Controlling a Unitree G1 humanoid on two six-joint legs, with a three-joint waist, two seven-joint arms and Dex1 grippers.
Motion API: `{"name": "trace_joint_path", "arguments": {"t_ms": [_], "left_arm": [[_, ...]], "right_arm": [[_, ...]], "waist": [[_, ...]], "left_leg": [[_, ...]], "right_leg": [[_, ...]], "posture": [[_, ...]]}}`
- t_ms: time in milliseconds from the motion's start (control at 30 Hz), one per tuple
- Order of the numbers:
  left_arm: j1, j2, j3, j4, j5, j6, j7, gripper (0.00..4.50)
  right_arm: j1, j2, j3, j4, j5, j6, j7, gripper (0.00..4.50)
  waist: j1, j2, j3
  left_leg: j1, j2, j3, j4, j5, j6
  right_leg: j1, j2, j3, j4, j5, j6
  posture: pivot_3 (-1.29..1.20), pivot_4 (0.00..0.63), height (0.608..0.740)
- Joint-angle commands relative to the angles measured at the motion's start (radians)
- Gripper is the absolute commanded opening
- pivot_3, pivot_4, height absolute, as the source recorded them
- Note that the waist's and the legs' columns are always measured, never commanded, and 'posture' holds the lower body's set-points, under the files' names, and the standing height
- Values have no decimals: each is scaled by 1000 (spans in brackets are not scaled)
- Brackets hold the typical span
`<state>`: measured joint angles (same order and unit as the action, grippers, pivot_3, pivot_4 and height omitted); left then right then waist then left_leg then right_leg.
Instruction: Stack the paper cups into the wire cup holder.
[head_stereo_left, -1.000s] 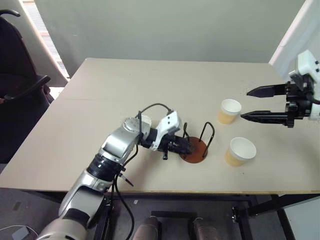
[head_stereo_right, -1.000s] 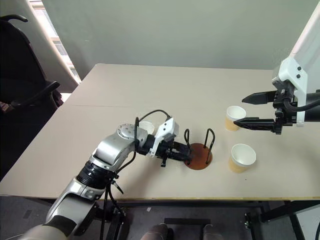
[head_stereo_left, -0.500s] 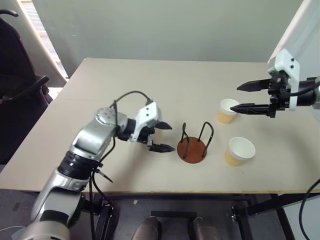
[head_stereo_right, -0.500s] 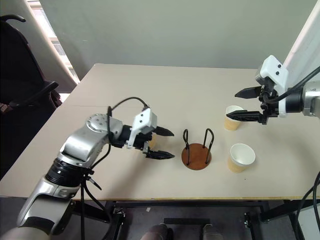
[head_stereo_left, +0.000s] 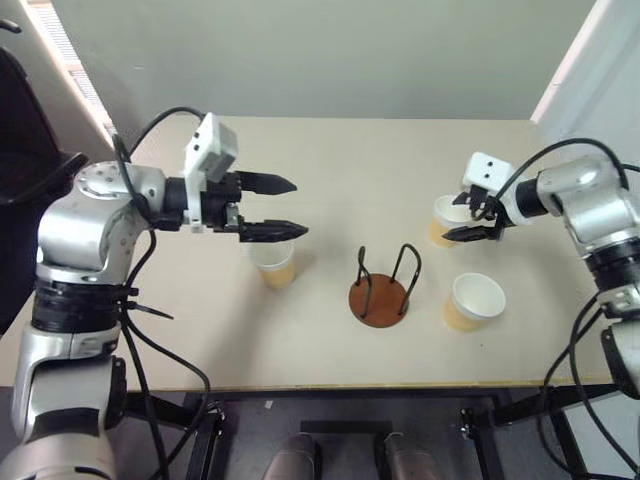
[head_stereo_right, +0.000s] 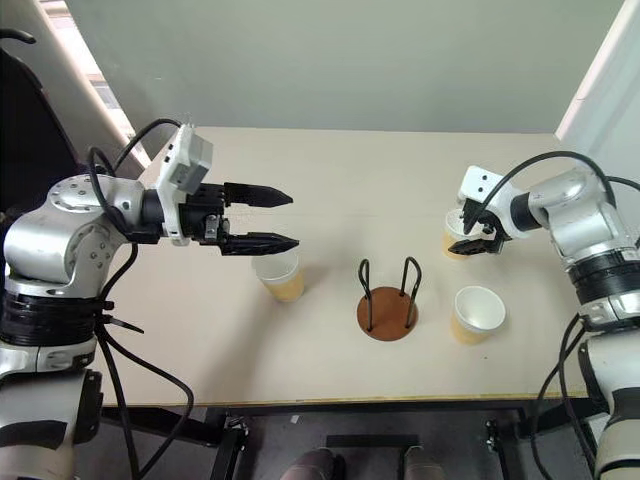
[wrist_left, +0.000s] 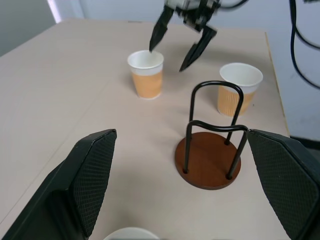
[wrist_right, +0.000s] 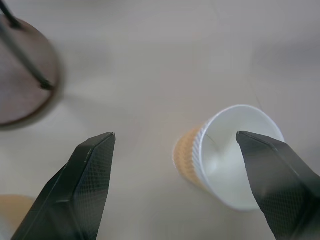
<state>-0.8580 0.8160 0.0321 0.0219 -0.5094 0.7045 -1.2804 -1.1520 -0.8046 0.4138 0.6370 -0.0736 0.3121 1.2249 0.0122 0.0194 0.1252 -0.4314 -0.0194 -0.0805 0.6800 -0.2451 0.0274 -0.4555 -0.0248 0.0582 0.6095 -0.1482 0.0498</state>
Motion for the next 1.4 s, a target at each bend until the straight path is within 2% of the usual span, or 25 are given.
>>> {"name": "trace_joint_path", "arguments": {"t_ms": [33,167,267,567,600,800,867,1000,1133,1267,1400], "left_arm": [[6,8,25,-26,-23,-5,9,4468],[17,5,20,-39,-27,-8,16,4468],[20,8,18,-38,-26,-13,16,4500],[2,16,-13,7,1,-54,-15,4500],[1,17,-15,11,3,-58,-18,4500],[17,24,-26,41,20,-87,-34,4500],[18,24,-27,40,20,-89,-36,4500],[35,50,-25,34,15,-84,-65,4500],[78,81,-27,1,4,-80,-98,4500],[77,76,-35,2,5,-87,-106,4500],[65,67,-49,10,12,-97,-119,4500]], "right_arm": [[-68,25,8,117,-75,-91,-8,4028],[-102,62,21,230,-148,-167,-11,4028],[-117,82,18,272,-172,-196,0,3476],[-128,107,-8,286,-202,-212,28,216],[-127,105,-12,281,-201,-208,32,26],[-75,58,-54,160,-167,-157,101,26],[-58,40,-73,98,-151,-129,127,26],[-32,-51,-153,-237,-34,49,277,26],[-39,-117,-194,-568,77,246,368,26],[-77,-128,-201,-813,187,423,389,26],[-72,-122,-179,-957,258,513,373,26]], "waist": [[0,0,0],[0,0,0],[-1,0,0],[-2,0,0],[-2,0,0],[0,0,0],[0,0,0],[-3,0,0],[-6,1,0],[-7,1,0],[-7,1,0]], "left_leg": [[0,0,0,0,0,0],[0,1,0,0,-1,-2],[-1,1,0,0,-2,-3],[0,3,0,0,-4,-6],[0,3,0,-1,-4,-6],[-1,3,0,-1,-4,-7],[-1,3,0,0,1,-16],[-3,3,0,-1,2,-18],[-4,5,0,-3,3,-20],[-3,8,0,-3,3,-21],[-3,8,0,-1,2,-20]], "right_leg": [[0,0,0,0,0,-1],[0,1,-1,0,-1,-2],[0,1,-1,0,-2,-2],[-1,2,-1,1,-2,-5],[-1,2,-1,1,-2,-5],[-1,2,-1,1,-3,-7],[-1,2,-2,1,-4,-7],[-3,3,-1,0,-4,-8],[-5,4,-1,0,-6,-10],[-5,6,-2,1,-11,-18],[-5,7,-2,2,-12,-20]], "posture": [[0,150,740],[0,150,740],[0,150,740],[0,150,740],[0,150,740],[0,150,740],[0,150,740],[0,150,740],[0,150,740],[0,150,740],[0,150,740]]}}
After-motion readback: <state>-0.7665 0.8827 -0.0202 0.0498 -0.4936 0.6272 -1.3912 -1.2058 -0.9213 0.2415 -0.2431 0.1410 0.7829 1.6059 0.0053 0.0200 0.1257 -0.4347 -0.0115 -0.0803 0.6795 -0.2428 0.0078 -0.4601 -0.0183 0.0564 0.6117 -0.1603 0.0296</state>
